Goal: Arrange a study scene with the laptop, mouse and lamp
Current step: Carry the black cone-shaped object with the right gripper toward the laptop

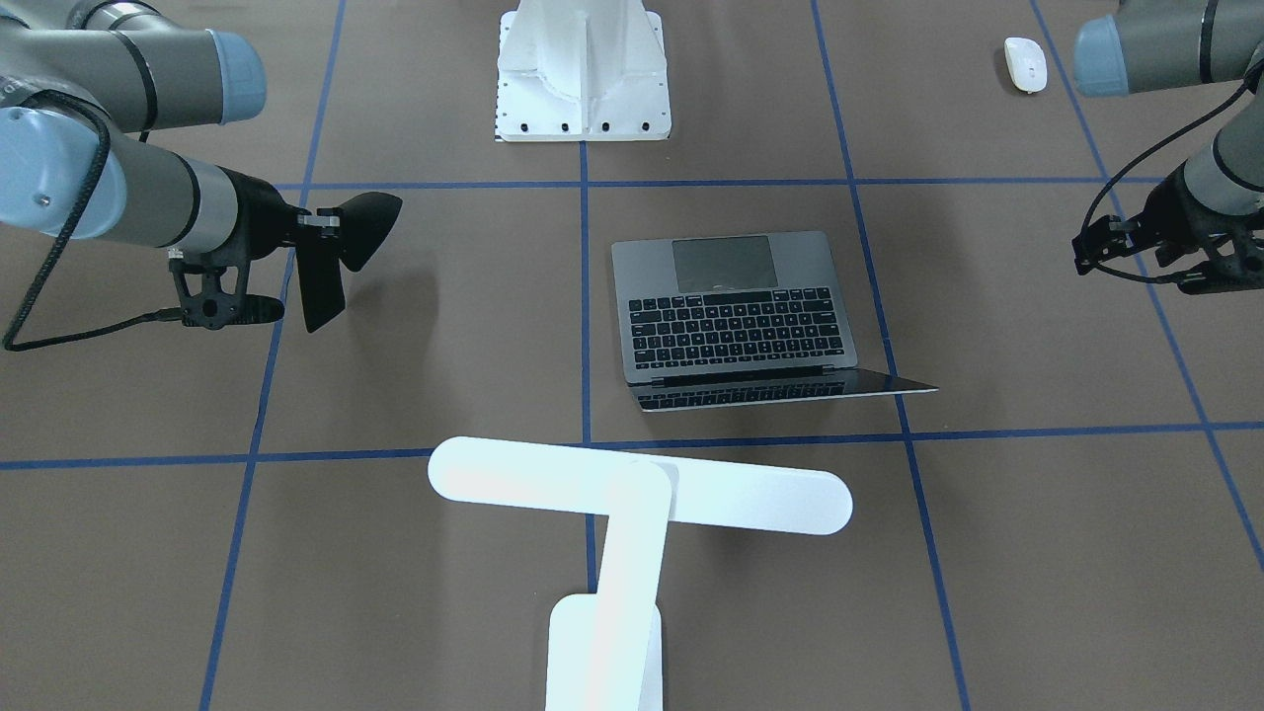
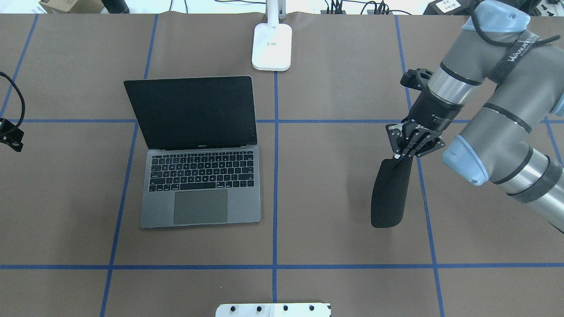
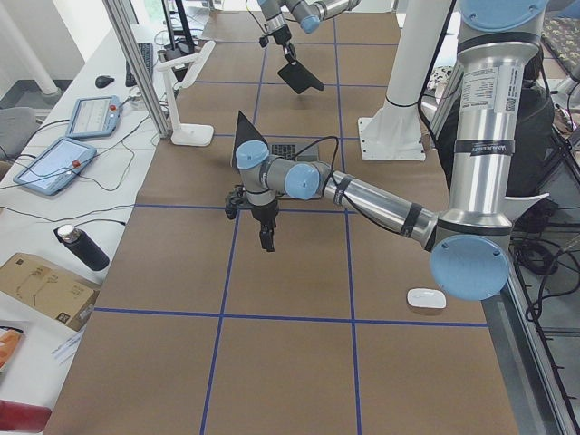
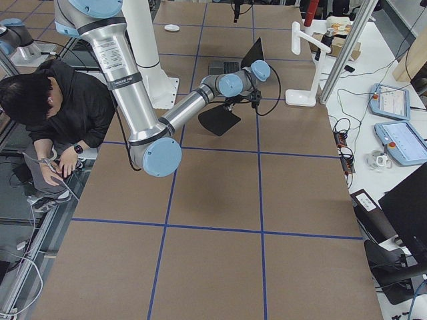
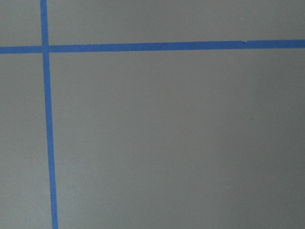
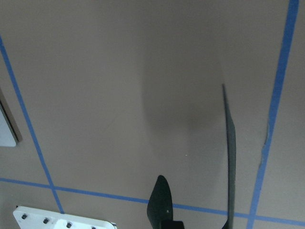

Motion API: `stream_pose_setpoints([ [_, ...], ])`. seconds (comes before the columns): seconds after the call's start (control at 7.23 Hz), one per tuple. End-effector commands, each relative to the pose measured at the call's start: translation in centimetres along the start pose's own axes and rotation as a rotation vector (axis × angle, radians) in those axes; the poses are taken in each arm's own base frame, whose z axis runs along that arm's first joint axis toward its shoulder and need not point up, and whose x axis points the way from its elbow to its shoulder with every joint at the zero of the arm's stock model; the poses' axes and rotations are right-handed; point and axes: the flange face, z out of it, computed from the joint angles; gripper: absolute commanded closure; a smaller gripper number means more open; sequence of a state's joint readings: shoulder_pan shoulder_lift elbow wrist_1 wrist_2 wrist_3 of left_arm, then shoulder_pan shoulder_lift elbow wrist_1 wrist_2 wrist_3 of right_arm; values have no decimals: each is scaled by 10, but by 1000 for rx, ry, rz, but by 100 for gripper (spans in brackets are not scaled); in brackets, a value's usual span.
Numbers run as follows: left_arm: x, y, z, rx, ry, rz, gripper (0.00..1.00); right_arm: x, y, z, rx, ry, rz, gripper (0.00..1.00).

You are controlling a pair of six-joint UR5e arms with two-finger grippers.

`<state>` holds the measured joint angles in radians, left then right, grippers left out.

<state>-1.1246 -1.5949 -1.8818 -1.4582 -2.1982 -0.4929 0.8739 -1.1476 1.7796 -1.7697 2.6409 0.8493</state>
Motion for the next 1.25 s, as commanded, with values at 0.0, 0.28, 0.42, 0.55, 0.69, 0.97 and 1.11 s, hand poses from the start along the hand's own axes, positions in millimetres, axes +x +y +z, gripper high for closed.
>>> stream_pose_setpoints([
  [0.0,-7,2,8,-9,-5,-8,0,-56,-19,26,20,-1,34,100],
  [0.28,-11,1,13,-19,-10,-16,0,-86,-29,38,22,18,26,100],
  [0.42,-11,0,13,-13,-7,-12,0,-103,-32,44,16,18,16,100],
  [0.55,-12,0,14,-13,-7,-12,0,-111,-38,60,30,10,7,100],
  [0.69,-15,-1,19,-22,-12,-17,0,-115,-42,73,41,-28,24,100],
  [0.97,-23,-7,32,-10,-5,-9,0,-140,-53,93,72,-47,27,100],
  [1.11,-23,-7,33,-11,-6,-10,0,-149,-59,96,78,-39,31,100],
])
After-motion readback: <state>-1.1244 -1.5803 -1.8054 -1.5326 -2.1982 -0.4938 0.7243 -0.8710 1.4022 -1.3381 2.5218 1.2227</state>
